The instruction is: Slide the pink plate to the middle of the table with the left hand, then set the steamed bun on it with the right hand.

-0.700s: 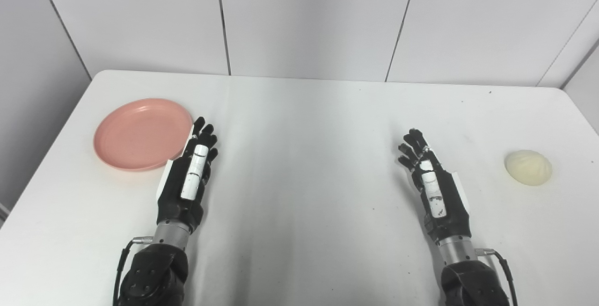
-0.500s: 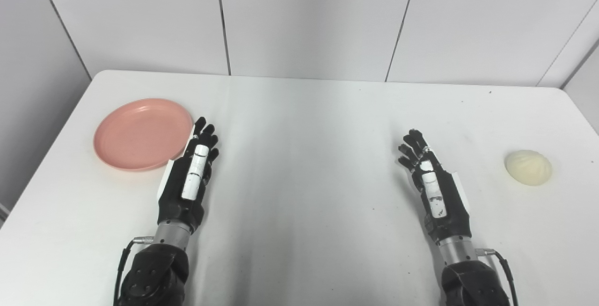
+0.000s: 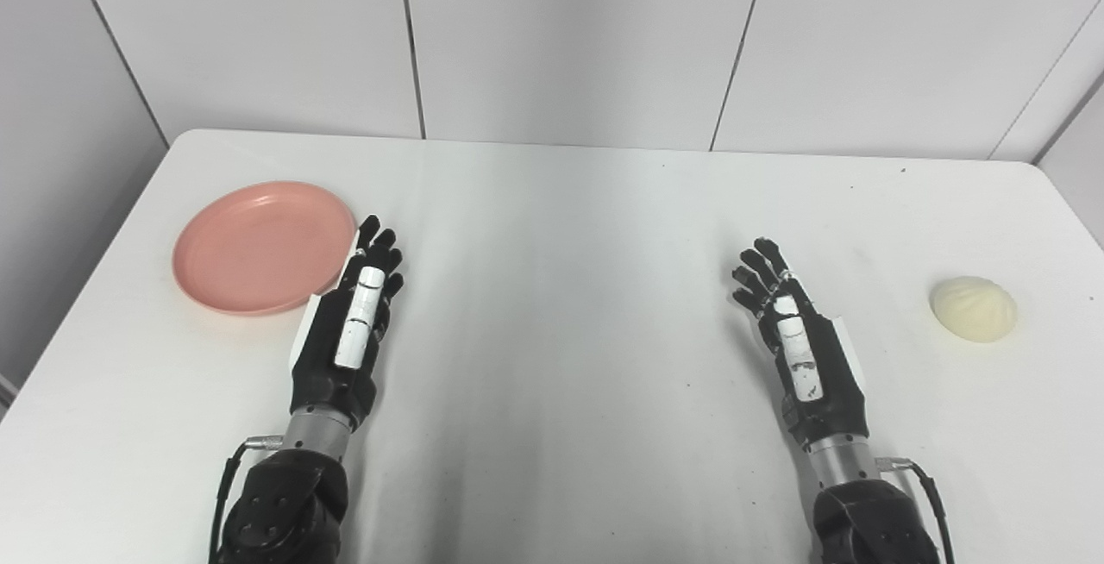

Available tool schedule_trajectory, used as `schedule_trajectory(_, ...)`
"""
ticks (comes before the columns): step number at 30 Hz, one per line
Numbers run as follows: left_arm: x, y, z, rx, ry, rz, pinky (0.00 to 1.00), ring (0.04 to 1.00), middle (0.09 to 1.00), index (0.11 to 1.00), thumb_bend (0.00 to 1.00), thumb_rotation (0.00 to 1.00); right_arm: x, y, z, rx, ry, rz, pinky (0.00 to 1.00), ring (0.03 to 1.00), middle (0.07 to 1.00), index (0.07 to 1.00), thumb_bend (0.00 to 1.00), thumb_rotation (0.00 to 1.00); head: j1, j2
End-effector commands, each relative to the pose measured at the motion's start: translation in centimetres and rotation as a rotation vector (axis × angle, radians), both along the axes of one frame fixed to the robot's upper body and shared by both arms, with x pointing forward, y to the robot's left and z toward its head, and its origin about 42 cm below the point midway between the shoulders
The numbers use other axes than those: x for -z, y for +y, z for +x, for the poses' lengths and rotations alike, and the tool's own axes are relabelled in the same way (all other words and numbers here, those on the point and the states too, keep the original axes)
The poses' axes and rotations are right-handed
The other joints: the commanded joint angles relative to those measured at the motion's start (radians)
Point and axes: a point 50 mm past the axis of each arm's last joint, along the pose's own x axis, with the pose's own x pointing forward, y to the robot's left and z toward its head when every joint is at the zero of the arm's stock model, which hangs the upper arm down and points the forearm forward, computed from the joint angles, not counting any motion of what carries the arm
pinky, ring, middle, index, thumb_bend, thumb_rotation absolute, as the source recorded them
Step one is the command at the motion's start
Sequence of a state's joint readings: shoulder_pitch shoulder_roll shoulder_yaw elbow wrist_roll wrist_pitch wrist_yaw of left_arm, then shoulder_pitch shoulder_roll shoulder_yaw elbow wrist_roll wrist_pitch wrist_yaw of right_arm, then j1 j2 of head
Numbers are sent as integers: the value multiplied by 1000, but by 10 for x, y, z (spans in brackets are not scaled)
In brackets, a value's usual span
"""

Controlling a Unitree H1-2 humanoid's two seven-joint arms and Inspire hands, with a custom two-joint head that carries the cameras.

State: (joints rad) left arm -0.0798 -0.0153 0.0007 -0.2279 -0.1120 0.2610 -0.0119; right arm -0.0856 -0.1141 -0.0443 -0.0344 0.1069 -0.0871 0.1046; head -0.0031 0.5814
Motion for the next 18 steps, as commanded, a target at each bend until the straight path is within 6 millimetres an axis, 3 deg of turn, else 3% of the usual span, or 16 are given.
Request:
schedule_trajectory(1, -14, -3, 4, 16, -61, 3, 1000, 990, 1000, 1000, 722, 845, -10, 1, 6, -17, -54, -5, 897, 897, 916, 929, 881, 935, 4, -4)
schedule_trajectory(9, -6, -9, 7, 32, -52, -1, 1000, 997, 1000, 1000, 705, 864, -4, -5, 7, -16, -51, -9, 897, 893, 916, 928, 880, 938, 53, -47)
schedule_trajectory(18, 6, -26, 10, 36, -39, 9, 1000, 987, 1000, 1000, 642, 908, 8, -20, 9, -24, -42, -14, 901, 902, 927, 934, 844, 946, 157, -119)
